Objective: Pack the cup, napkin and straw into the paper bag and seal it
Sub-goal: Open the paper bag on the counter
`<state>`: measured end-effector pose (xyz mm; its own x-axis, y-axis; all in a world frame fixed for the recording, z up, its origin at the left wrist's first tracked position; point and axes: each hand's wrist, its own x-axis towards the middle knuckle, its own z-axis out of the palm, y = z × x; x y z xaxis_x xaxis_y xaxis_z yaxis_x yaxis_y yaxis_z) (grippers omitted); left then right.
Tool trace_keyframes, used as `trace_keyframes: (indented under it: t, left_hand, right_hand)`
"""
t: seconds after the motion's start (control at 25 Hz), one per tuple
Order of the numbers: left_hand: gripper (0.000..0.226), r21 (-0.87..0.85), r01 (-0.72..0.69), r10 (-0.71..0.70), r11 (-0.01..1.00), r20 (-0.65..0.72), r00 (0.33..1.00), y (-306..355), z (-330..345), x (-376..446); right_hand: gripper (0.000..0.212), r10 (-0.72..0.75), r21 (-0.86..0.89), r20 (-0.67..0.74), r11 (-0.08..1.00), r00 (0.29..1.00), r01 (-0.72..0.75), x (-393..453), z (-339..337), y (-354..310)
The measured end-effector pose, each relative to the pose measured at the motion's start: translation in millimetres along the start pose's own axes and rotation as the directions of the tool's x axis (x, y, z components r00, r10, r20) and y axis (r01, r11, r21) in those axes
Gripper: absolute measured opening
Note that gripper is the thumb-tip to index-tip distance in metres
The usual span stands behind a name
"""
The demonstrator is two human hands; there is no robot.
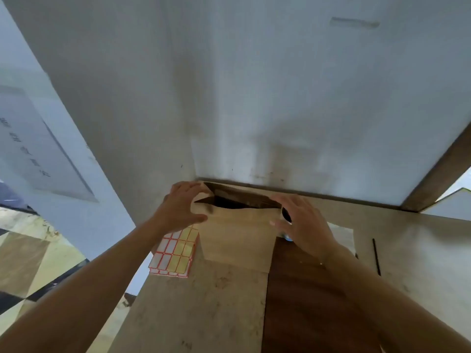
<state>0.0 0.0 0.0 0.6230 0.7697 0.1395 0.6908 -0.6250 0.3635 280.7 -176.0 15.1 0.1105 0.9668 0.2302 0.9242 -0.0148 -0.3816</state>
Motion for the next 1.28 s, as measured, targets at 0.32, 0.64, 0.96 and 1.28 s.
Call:
trace_keyframes:
  t: [0.32,0.64,0.96,1.28]
  left_hand:
    - [0.035,-0.082,-0.073,0.078,0.994,0.054,0.995,0.1,-1.4,18.7]
    - [0.016,-0.099,-0.09,0.086,0.991,-0.045,0.995,14.9,-2.0,20.0]
    - [0.012,-0.228,-0.155,0.156,0.961,-0.015,0.988,60.3,-9.0,-10.8]
    - [0.006,-0.255,-0.252,0.264,0.934,0.014,0.964,141.8,17.7,-75.6]
  right_hand:
    - [0.039,0.022,-0.003,-0.033,1.0,0.999,-0.023,19.3,21.2,2.2]
    - [0.018,0.115,0.056,-0.068,0.992,0.991,-0.111,20.6,23.8,10.1]
    - [0.016,0.102,0.115,-0.091,0.989,0.991,-0.091,-27.2,-12.1,23.6]
    - [0.018,0.157,0.044,-0.072,0.987,0.985,-0.154,-139.6,-58.6,35.3]
